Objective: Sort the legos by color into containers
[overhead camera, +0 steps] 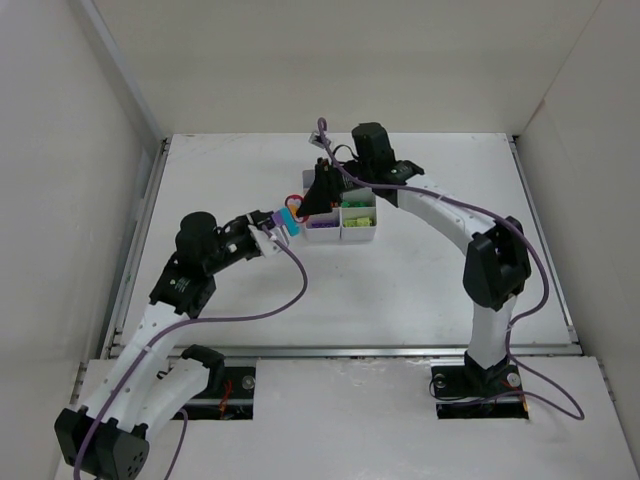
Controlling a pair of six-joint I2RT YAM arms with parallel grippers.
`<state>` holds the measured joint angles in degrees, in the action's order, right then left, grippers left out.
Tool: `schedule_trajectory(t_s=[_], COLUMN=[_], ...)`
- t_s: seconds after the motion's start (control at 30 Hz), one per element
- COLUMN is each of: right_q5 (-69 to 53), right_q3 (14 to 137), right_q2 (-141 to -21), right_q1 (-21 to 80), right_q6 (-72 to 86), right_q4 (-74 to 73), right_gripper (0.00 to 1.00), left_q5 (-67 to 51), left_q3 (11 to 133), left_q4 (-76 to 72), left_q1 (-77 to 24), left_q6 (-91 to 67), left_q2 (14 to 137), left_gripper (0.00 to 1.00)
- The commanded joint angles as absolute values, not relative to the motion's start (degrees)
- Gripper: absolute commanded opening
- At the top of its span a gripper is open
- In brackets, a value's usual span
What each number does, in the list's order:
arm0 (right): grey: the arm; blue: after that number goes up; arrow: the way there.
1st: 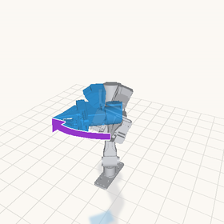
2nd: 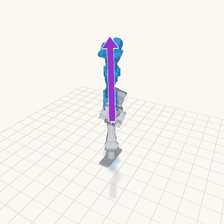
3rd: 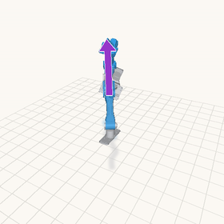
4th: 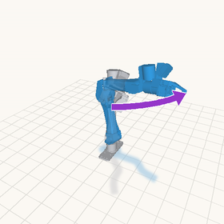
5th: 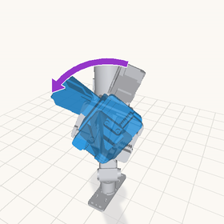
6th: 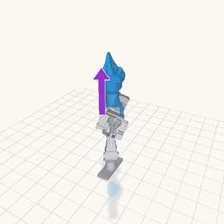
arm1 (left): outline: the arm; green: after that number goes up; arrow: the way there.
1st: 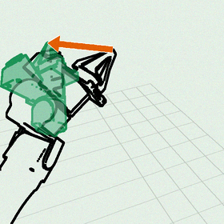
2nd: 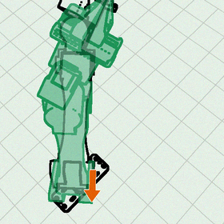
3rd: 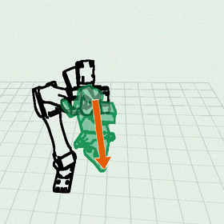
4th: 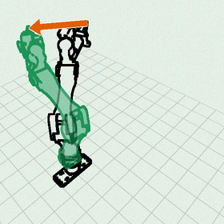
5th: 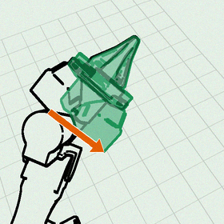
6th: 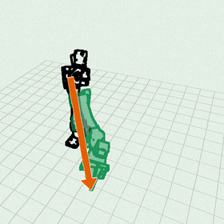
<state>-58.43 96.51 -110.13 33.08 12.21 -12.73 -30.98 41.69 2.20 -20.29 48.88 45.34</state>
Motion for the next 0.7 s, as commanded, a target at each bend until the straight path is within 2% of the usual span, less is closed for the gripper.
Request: schedule_trajectory(t_s=[0.0,0.07,0.1,0.27,0.37,0.6,0.67], right_q5=[-63.8,-63.8,-63.3,-59.2,-54.7,-47.7,-41.5], right_q3=[99.6,99.6,98.5,92.2,89.0,90.3,91.3], right_q2=[-110.0,-110.0,-110.0,-106.4,-103.6,-100.6,-99.8], right_q1=[33.7,33.7,33.7,29.5,26.5,24.3,23.7], right_q6=[11.2,11.2,11.2,11.7,11.7,9.9,8.0], right_q4=[-9.9,-9.9,-9.9,-9.9,-9.9,-13.1,-16.5], right_gripper=[0.43,0.11,0.0,0.0,0.0,0.0,0.0], left_q5=[-31.8,-30.1,-29.2,-20.7,-19.3,-18.5,-18.5], left_q3=[41.5,41.5,41.5,38.7,36.4,35.1,35.8], left_q4=[-2.5,-2.5,-1.5,2.9,3.4,1.2,0.4], left_q1=[-20.7,-20.7,-20.7,-20.7,-20.7,-20.2,-19.1], left_q6=[49.0,48.3,48.3,46.9,44.7,33.5,27.8], left_q2=[44.1,44.1,44.1,44.6,44.0,44.6,46.0], left_gripper=[0.0,0.0,0.0,0.0,0.0,0.0,0.0])
